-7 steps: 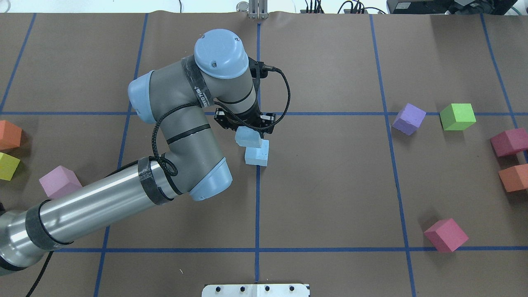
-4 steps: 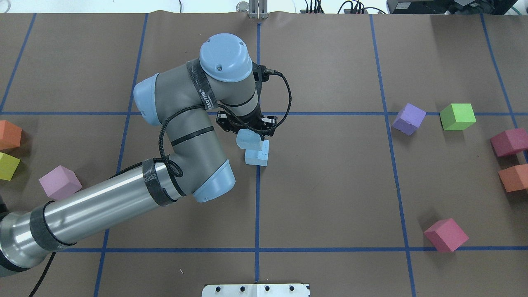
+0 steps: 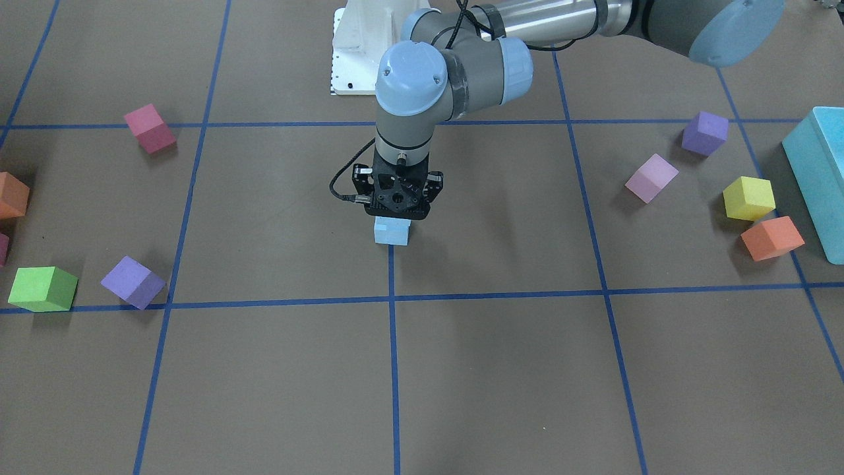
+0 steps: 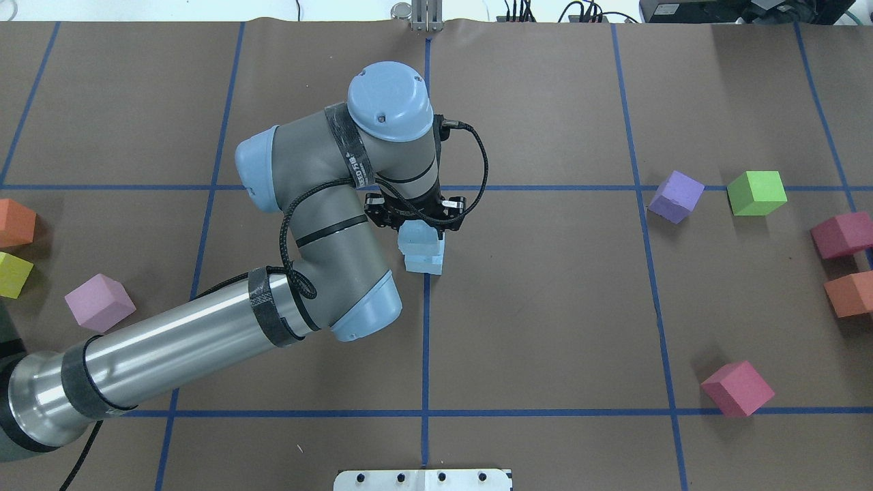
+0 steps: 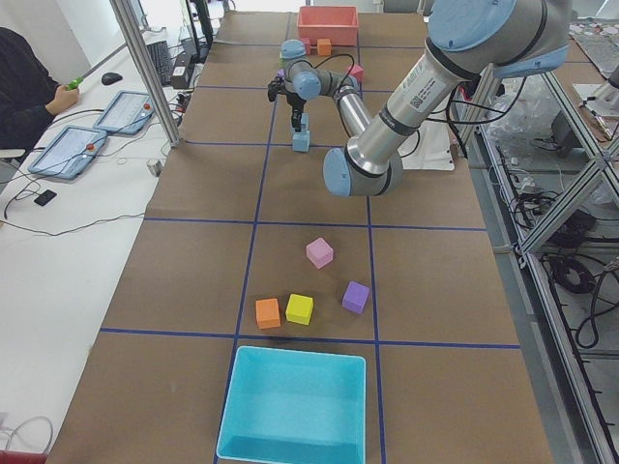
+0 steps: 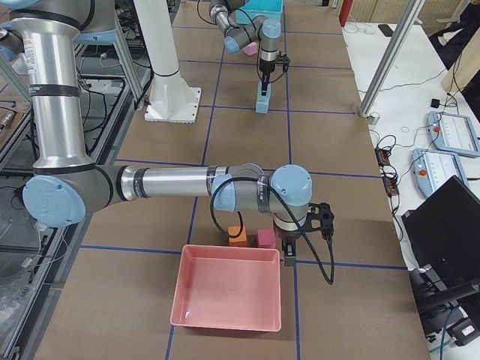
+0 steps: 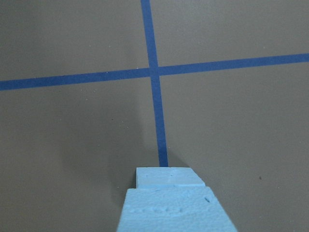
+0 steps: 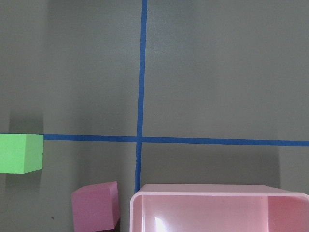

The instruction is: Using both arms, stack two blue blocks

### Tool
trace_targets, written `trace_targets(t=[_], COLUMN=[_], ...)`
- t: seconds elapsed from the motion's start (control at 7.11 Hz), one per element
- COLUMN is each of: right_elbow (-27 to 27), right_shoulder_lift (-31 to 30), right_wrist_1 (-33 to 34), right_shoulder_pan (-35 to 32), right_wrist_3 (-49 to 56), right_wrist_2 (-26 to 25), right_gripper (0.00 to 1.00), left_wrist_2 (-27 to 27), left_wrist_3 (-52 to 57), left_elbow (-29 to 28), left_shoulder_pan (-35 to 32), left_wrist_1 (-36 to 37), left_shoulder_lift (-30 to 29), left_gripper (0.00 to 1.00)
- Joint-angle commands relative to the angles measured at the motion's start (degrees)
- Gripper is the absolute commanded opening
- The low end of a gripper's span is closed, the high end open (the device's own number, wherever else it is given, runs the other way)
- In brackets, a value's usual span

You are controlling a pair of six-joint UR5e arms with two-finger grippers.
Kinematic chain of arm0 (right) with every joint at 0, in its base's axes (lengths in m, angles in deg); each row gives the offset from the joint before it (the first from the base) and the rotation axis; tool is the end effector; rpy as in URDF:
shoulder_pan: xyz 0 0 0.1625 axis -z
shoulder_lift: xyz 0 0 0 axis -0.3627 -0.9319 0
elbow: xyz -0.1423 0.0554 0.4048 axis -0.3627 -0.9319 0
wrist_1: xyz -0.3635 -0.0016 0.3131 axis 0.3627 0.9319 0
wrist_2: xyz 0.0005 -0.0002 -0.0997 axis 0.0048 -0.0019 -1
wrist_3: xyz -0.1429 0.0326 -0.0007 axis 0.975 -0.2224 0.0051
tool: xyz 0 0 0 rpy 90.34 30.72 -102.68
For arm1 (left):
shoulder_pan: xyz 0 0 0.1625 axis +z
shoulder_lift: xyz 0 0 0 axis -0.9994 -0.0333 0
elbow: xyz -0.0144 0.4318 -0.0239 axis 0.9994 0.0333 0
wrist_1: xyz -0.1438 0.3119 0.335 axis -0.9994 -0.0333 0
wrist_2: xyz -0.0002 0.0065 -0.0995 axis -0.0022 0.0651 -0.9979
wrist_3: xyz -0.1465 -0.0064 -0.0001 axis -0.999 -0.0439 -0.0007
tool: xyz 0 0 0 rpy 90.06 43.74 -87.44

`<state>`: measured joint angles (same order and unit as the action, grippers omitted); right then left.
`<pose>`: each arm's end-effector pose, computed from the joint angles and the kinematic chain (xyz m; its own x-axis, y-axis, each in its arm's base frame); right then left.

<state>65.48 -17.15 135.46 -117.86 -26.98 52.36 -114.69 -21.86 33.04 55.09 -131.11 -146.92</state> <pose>0.0992 -0.5831 0.6497 0.7256 -0.0210 0.6878 -0.0669 0.9926 0.1009 0.6575 -0.5113 0.1074 0.6378 0.0941 -0.7645 -0.0690 0.9955 0.0649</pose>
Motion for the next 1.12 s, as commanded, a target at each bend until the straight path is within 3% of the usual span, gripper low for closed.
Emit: trace_targets(t=[0.0,0.98], right_elbow=[0.0,-0.1], right_shoulder_lift=[0.0,0.0], right_wrist_1=[0.1,0.0], right_shoulder_pan=[0.0,0.2], right_wrist_3=[0.0,-0.1], right_wrist_2=[0.0,0.0], right_gripper=[1.0,1.0], left_wrist_2=[1.9,2.2], left_wrist_3=[1.2,2.5], left_elbow=[-1.1,-2.8], left_shoulder_pan=[0.5,1.1], left_wrist_1=[0.3,0.3], left_shoulder_lift=[-0.5,-1.3], left_gripper=[0.63,0.63])
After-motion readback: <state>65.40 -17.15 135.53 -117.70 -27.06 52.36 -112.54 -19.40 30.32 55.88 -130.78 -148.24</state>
